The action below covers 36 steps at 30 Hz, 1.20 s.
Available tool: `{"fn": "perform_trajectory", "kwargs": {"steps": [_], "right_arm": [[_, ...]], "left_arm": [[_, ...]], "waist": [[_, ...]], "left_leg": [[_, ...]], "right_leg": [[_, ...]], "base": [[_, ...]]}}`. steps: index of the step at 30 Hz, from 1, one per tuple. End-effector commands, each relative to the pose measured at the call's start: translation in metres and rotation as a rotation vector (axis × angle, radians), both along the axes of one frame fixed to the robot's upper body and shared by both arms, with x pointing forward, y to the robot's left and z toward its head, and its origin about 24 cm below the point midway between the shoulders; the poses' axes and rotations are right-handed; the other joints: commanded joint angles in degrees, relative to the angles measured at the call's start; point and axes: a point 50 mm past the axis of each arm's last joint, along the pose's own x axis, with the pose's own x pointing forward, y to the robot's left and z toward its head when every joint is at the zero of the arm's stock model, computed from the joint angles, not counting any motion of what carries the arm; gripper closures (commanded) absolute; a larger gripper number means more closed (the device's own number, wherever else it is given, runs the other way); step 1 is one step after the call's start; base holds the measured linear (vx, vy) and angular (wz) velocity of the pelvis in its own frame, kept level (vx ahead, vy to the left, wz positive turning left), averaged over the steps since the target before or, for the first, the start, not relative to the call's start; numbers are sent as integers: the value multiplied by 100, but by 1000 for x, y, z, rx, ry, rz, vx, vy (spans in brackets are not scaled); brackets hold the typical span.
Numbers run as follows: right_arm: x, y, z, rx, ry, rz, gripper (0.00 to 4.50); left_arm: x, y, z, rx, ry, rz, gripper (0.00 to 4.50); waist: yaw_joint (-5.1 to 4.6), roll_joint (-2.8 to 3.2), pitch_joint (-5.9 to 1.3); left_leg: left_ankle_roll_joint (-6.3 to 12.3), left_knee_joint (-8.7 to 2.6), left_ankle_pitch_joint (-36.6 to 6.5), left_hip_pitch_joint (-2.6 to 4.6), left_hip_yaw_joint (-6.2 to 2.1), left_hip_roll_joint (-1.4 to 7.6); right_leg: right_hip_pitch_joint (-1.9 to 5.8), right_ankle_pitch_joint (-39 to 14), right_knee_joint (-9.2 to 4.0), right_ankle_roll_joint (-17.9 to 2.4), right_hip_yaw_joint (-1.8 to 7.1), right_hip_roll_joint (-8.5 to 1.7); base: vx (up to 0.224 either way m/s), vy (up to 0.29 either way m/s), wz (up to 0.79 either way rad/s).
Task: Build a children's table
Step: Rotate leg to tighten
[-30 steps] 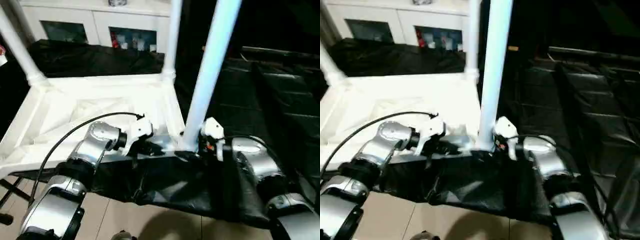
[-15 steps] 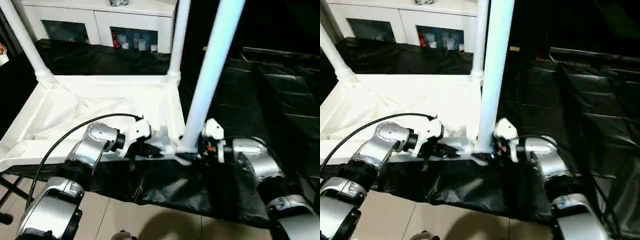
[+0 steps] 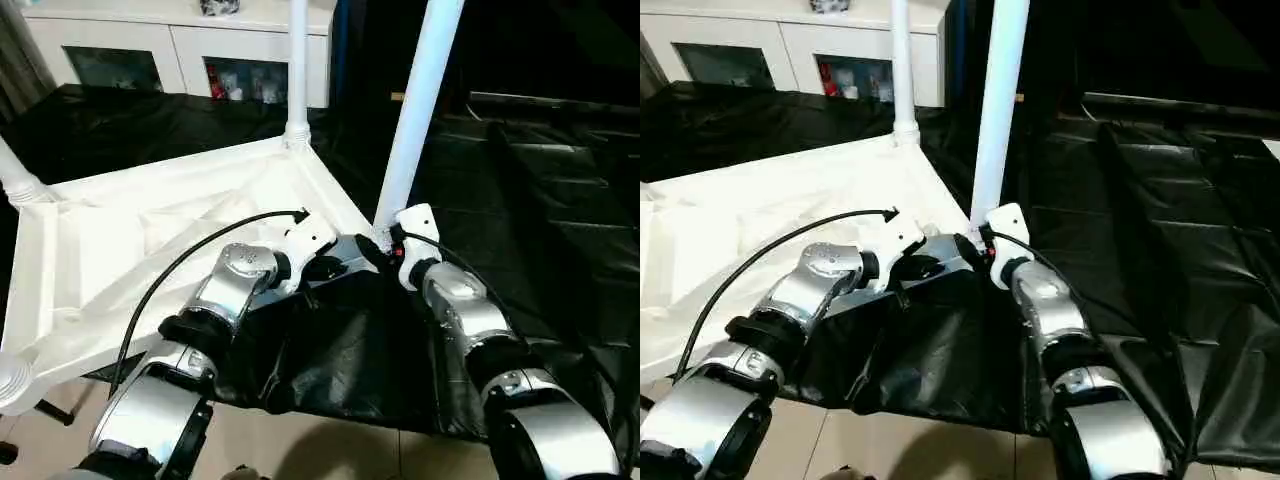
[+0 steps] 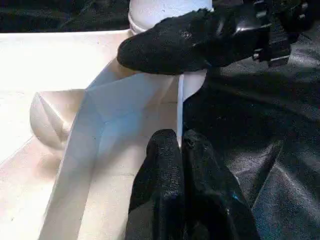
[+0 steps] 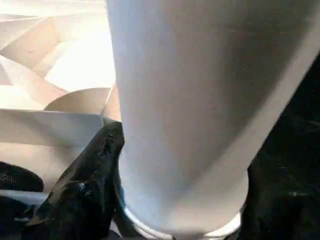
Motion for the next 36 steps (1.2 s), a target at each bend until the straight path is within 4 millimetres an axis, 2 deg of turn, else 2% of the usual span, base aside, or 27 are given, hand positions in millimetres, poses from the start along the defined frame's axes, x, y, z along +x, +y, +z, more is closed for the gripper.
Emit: {"fn": "perform_trajectory", "kwargs": {"steps": [1, 3, 4, 6, 9, 10, 13, 14, 15, 16, 18, 19, 20, 21, 23, 24, 25, 26, 29, 30, 36], "right_arm": [[-11, 44, -6, 19, 36, 201, 85], [-10, 41, -4, 22, 30, 219, 71], [-9, 37, -2, 16, 19, 234, 60], [-9, 34, -2, 1, 12, 250, 53], [-12, 17, -3, -97, -23, 362, 53], [-14, 10, -3, -106, -30, 404, 53], [-18, 2, -1, -93, -36, 477, 53], [-19, 1, -1, -91, -37, 485, 53], [-23, -4, 1, -65, -35, 548, 53], [-25, -6, 2, -51, -33, 571, 53], [-32, -10, 3, -24, -10, 662, 53], [-35, -11, 2, -22, 0, 698, 53], [-35, -11, 2, -22, 2, 706, 79], [-39, -12, 1, -24, 13, 747, 86], [-43, -13, 0, -30, 31, 802, 90], [-47, -14, -2, -36, 45, 841, 104], [-50, -15, -3, -39, 57, 876, 119], [-52, -15, -4, -40, 72, 905, 128], [-57, -14, -7, -35, 103, 952, 140], [-58, -14, -7, -33, 110, 963, 165], [-63, -10, -8, -8, 124, 989, 177]], "left_arm": [[-1, -32, 17, -78, -73, -76, 450], [-2, -29, 16, -77, -67, -97, 450], [-3, -26, 15, -77, -71, -128, 450], [-5, -25, 15, -89, -68, -156, 450], [-11, -15, 15, -100, -53, -250, 450], [-13, -11, 15, -102, -44, -274, 450], [-16, -4, 16, -104, -30, -313, 450], [-16, -3, 16, -104, -28, -317, 450], [-18, 3, 16, -99, -18, -350, 450], [-19, 5, 16, -95, -15, -364, 450], [-20, 13, 16, -80, -11, -378, 450], [-20, 16, 17, -77, -5, -382, 450], [-20, 17, 17, -76, -3, -383, 450], [-20, 21, 17, -71, 3, -388, 450], [-20, 25, 17, -65, 11, -397, 450], [-20, 28, 18, -59, 18, -402, 450], [-21, 30, 18, -55, 22, -406, 450], [-21, 32, 18, -54, 26, -407, 450], [-21, 35, 20, -57, 33, -409, 450], [-21, 36, 20, -59, 36, -409, 450], [-26, 40, 17, -59, 51, -421, 450]], "waist": [[9, -51, -364], [8, -32, -363], [0, -42, -372], [-3, -20, -394], [33, -31, -409], [43, 17, -405], [34, 4, -382], [49, 21, -385], [38, -23, -381], [54, 2, -371], [58, -34, -368], [73, -17, -380], [82, -15, -373], [87, -39, -367], [115, -36, -368], [119, -71, -364], [138, -58, -365], [145, -71, -363], [163, -68, -366], [167, -56, -369], [175, -67, -364]], "left_leg": [[352, -378, -977, 3, -69, 219], [355, -379, -1012, 6, -73, 223], [355, -377, -981, 3, -72, 225], [408, -357, -831, -14, -68, 219], [531, -325, -642, -27, -56, 218], [574, -317, -641, -31, -48, 222], [606, -321, -833, -34, -36, 226], [600, -325, -866, -29, -44, 243], [610, -327, -893, -28, -35, 241], [624, -336, -949, -21, -41, 251], [633, -344, -967, -22, -49, 266], [639, -336, -938, -15, -49, 271], [635, -339, -936, -10, -44, 266], [625, -342, -951, -13, -42, 266], [602, -339, -935, -16, -45, 266], [600, -344, -938, -13, -42, 270], [574, -347, -931, -13, -45, 274], [571, -352, -941, -7, -47, 274], [569, -349, -875, -12, -46, 269], [565, -350, -864, -12, -49, 276], [523, -359, -904, -14, -55, 276]], "right_leg": [[306, -1174, -456, -1205, 293, -527], [305, -1189, -456, -1195, 297, -526], [309, -1114, -449, -1201, 301, -527], [328, -726, -408, -1289, 302, -519], [346, -322, -358, -1417, 290, -519], [341, -270, -352, -1454, 287, -523], [346, -517, -384, -1448, 271, -497], [340, -632, -387, -1431, 273, -511], [339, -678, -396, -1418, 274, -496], [333, -833, -408, -1384, 275, -497], [329, -881, -403, -1376, 274, -502], [319, -861, -392, -1378, 280, -506], [307, -875, -404, -1381, 276, -498], [305, -939, -411, -1363, 278, -504], [307, -1047, -413, -1325, 280, -518], [301, -1088, -419, -1306, 279, -515], [290, -1136, -416, -1284, 281, -524], [289, -1164, -419, -1277, 277, -520], [289, -1081, -408, -1284, 279, -512], [289, -1021, -400, -1293, 281, -518], [290, -1114, -406, -1257, 279, -522]], "base": [[0, 0, 0], [0, 0, 0], [0, 0, 0], [0, 0, 0], [0, 0, 0], [0, 0, 0], [0, 0, 0], [0, 0, 0], [0, 0, 0], [0, 0, 0], [0, 0, 0], [0, 0, 0], [0, 0, 0], [0, 0, 0], [0, 0, 0], [0, 0, 0], [0, 0, 0], [0, 0, 0], [0, 0, 0], [0, 0, 0], [0, 0, 0]]}}
